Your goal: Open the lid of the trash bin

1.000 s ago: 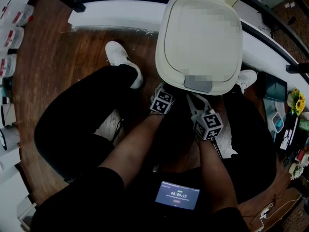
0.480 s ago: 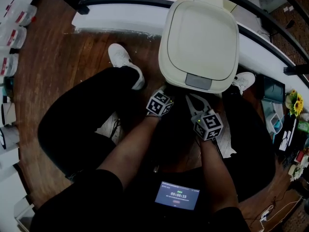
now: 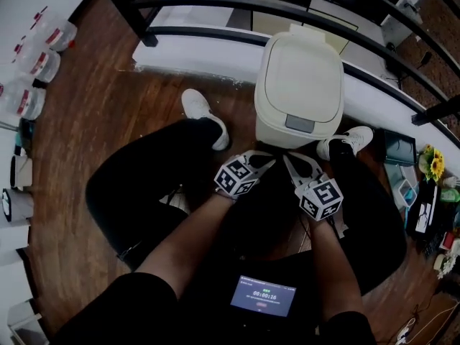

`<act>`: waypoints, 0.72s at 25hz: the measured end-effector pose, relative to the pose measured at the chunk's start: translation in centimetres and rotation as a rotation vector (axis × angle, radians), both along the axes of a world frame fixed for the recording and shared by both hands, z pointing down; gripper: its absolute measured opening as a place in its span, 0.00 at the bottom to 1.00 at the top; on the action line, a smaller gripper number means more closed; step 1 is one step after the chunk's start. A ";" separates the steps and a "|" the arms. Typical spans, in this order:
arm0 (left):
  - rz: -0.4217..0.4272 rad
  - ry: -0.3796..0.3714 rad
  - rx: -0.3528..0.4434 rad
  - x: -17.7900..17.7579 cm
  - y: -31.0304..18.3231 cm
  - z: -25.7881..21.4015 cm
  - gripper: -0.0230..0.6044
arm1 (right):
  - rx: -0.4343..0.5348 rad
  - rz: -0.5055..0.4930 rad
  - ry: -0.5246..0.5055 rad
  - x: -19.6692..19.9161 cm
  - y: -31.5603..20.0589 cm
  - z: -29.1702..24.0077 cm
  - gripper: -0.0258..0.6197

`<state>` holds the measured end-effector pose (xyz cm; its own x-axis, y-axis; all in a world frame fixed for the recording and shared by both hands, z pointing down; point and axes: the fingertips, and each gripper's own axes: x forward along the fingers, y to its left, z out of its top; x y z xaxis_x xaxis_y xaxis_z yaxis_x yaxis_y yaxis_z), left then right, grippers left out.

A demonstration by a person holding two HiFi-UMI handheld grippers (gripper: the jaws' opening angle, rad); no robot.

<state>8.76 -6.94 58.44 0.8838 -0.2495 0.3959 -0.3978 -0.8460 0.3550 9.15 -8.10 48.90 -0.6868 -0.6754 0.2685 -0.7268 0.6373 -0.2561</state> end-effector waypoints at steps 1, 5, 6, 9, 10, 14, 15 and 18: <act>0.018 0.027 0.023 -0.1 0.4 -2.0 0.09 | 0.025 -0.012 -0.008 -0.3 0.4 -1.6 0.06; 0.063 0.142 0.121 -1.1 2.4 -10.5 0.09 | 0.126 -0.046 -0.030 -1.3 2.4 -8.2 0.06; 0.069 0.170 0.145 -1.5 3.0 -12.5 0.09 | 0.149 -0.053 -0.029 -1.3 3.1 -9.7 0.06; 0.096 0.250 0.209 -2.7 5.5 -18.4 0.09 | 0.214 -0.058 -0.042 -0.9 5.4 -14.6 0.06; 0.106 0.277 0.229 -3.2 6.4 -20.3 0.09 | 0.233 -0.053 -0.055 -0.8 6.3 -16.2 0.06; 0.161 0.353 0.289 -4.7 10.1 -26.8 0.09 | 0.274 -0.030 -0.081 -0.6 9.4 -20.9 0.06; 0.176 0.356 0.295 -5.0 11.1 -28.0 0.09 | 0.275 -0.023 -0.076 -0.7 10.1 -21.5 0.06; 0.212 0.364 0.323 -5.9 13.8 -30.6 0.09 | 0.291 -0.027 -0.081 -2.0 12.3 -23.1 0.06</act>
<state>2.85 6.83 27.85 0.9940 -0.1089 -0.0136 -0.1058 -0.9835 0.1467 7.16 4.20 25.82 -0.7166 -0.6974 0.0104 -0.6935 0.7110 -0.1163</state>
